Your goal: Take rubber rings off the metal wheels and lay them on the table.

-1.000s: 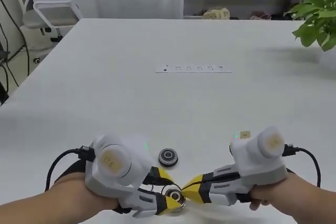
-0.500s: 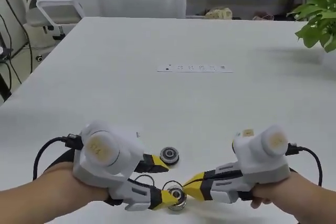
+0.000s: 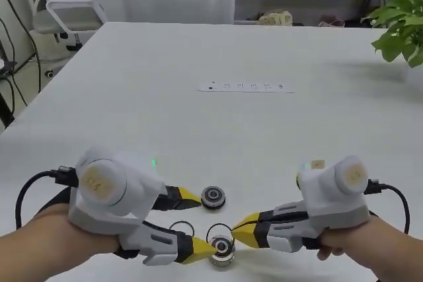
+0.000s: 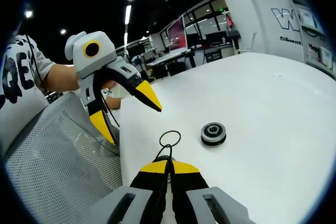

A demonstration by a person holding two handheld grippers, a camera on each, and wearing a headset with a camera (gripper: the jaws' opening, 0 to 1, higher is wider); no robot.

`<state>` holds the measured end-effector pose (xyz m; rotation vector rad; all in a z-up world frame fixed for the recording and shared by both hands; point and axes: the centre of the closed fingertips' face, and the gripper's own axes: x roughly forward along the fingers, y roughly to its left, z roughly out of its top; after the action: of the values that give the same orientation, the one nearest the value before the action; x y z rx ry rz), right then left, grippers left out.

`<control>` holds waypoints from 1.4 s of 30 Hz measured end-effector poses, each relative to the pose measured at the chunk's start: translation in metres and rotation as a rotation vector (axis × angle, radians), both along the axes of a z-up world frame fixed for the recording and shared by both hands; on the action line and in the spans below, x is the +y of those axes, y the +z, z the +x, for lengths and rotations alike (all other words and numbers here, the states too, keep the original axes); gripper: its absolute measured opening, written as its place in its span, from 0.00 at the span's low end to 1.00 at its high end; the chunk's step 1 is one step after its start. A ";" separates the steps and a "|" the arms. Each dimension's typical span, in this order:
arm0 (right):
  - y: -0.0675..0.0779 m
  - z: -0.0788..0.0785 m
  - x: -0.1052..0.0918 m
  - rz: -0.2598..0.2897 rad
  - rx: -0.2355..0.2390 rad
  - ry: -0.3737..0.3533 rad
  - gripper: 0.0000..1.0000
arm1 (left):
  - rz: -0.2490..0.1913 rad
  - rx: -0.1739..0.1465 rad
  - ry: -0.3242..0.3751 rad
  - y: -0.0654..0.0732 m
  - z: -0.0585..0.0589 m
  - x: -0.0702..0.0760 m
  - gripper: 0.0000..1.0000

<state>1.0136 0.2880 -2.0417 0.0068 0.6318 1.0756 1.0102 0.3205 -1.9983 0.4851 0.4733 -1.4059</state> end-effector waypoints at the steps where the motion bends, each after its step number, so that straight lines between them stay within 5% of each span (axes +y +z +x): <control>1: 0.001 0.000 0.000 0.001 0.000 -0.001 0.00 | -0.003 -0.001 0.005 0.001 0.001 0.001 0.42; 20: 0.022 0.011 0.001 0.030 -0.034 -0.025 0.00 | -0.033 -0.003 0.090 0.011 0.004 0.038 0.51; 42: 0.030 0.019 0.024 0.050 -0.043 0.008 0.00 | -0.049 -0.015 0.151 0.017 0.009 0.055 0.61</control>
<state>1.0327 0.3116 -2.0117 0.0243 0.5663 1.0968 1.0189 0.3756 -1.9809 0.4116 0.4531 -1.2651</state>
